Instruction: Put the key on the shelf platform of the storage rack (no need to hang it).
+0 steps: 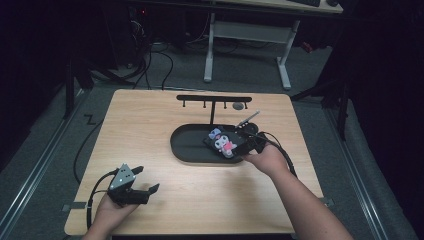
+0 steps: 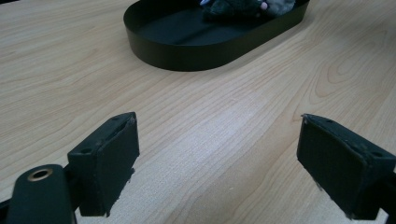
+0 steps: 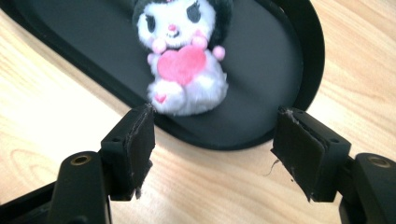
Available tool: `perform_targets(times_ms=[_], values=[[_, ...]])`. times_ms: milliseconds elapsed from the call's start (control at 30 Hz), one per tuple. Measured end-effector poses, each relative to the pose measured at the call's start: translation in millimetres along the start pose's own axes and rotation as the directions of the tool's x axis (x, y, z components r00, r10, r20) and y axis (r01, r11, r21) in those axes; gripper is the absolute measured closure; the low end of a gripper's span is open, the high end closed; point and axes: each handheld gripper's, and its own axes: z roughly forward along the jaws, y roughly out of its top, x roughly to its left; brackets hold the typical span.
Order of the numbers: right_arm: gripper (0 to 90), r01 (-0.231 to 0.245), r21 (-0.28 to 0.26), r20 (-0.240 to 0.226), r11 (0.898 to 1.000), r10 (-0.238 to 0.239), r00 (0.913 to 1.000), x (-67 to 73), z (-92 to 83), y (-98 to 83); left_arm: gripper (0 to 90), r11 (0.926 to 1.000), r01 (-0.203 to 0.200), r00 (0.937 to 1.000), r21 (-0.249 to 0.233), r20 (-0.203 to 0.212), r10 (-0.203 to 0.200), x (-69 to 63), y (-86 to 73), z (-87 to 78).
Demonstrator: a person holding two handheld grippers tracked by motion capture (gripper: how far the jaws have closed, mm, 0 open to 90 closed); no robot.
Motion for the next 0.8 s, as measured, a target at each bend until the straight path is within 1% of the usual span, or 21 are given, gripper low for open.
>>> perform_targets(times_ms=[33, 67, 100, 133, 167, 200, 233, 267, 333, 367, 433, 467, 533, 567, 633, 667, 700, 733, 800], values=[[29.2, 0.0, -0.005, 0.001, 1.0, 0.0, 1.0, -0.2, -1.4, -2.7, 13.8, 1.0, 0.001, 1.0, 0.0, 0.0, -0.001, 0.1, -0.1, 0.1], [28.0, 0.009, -0.005, -0.005, 1.0, -0.009, 0.9999, 0.3, -3.0, -9.2, 13.8, 1.0, 0.001, 1.0, 0.001, 0.0, -0.001, 0.4, -0.4, 0.3], [28.0, 0.009, -0.005, -0.005, 1.0, -0.009, 0.9999, 0.3, -3.0, -9.2, 13.8, 1.0, 0.001, 1.0, 0.001, 0.0, -0.001, 0.4, -0.4, 0.3], [27.5, 0.025, -0.001, 0.003, 1.0, -0.025, 0.9997, 1.3, -3.8, -12.2, 13.8, 1.0, 0.0, 1.0, 0.003, 0.0, 0.0, 0.7, -0.5, 0.5], [27.9, 0.034, -0.011, 0.001, 0.999, -0.034, 0.9994, 2.3, -5.0, -15.7, 13.8, 1.0, 0.0, 1.0, 0.003, 0.0, 0.0, 0.7, -0.5, 0.5], [27.0, 0.026, -0.022, -0.008, 0.999, -0.026, 0.9996, 3.3, -6.0, -21.9, 13.8, 1.0, 0.001, 1.0, 0.0, -0.002, -0.001, 0.3, -0.4, 0.4], [27.0, 0.026, -0.022, -0.008, 0.999, -0.026, 0.9996, 3.3, -6.0, -21.9, 13.8, 1.0, 0.001, 1.0, 0.0, -0.002, -0.001, 0.3, -0.4, 0.4], [25.5, 0.033, -0.026, -0.003, 0.999, -0.033, 0.9995, 4.4, -5.8, -28.2, 13.8, 1.0, 0.002, 1.0, 0.0, -0.002, -0.002, 0.1, -0.3, 0.2], [25.3, 0.028, -0.029, -0.007, 0.999, -0.028, 0.9996, 5.0, -6.1, -31.5, 13.8, 1.0, -0.002, 1.0, 0.001, -0.003, 0.002, -0.4, -0.1, -0.3], [24.3, 0.031, -0.043, -0.012, 0.999, -0.032, 0.9994, 6.3, -6.6, -38.3, 13.8, 1.0, 0.0, 1.0, 0.005, -0.002, 0.0, -0.3, -0.2, -0.2], [24.4, 0.033, -0.044, -0.011, 0.998, -0.033, 0.9994, 7.8, -6.9, -41.7, 13.8, 1.0, 0.001, 1.0, 0.006, -0.003, -0.001, -0.2, -0.3, 0.0], [25.1, 0.036, -0.051, -0.017, 0.998, -0.037, 0.9992, 9.0, -7.3, -45.2, 13.8, 1.0, -0.001, 1.0, 0.007, -0.002, 0.001, -0.2, -0.3, 0.1], [25.1, 0.025, -0.076, -0.029, 0.997, -0.027, 0.9992, 10.6, -8.5, -52.5, 13.8, 1.0, -0.002, 1.0, 0.009, -0.002, 0.002, -0.2, -0.3, 0.3], [25.2, 0.021, -0.106, -0.027, 0.994, -0.024, 0.9994, 11.9, -10.4, -60.9, 13.8, 1.0, -0.001, 1.0, 0.009, -0.001, 0.001, -0.6, -0.5, 0.7], [26.0, 0.015, -0.129, -0.024, 0.992, -0.018, 0.9995, 12.9, -11.9, -67.6, 13.8, 0.9999, -0.001, 1.0, 0.011, -0.002, 0.001, -0.8, -0.6, 1.1], [26.0, 0.015, -0.129, -0.024, 0.992, -0.018, 0.9995, 12.9, -11.9, -67.6, 13.8, 0.9999, -0.001, 1.0, 0.011, -0.002, 0.001, -0.8, -0.6, 1.1], [28.6, 0.018, -0.159, -0.013, 0.987, -0.02, 0.9997, 13.3, -13.2, -74.9, 13.8, 0.9999, -0.002, 1.0, 0.013, -0.002, 0.002, -0.9, -0.6, 1.1], [28.6, 0.018, -0.159, -0.013, 0.987, -0.02, 0.9997, 13.3, -13.2, -74.9, 13.8, 0.9999, -0.003, 1.0, 0.013, -0.001, 0.003, -1.0, -0.6, 1.1], [29.0, 0.022, -0.173, -0.006, 0.985, -0.023, 0.9997, 13.9, -13.7, -81.2, 13.8, 0.9999, -0.002, 1.0, 0.014, -0.001, 0.002, -1.0, -0.6, 1.2]])
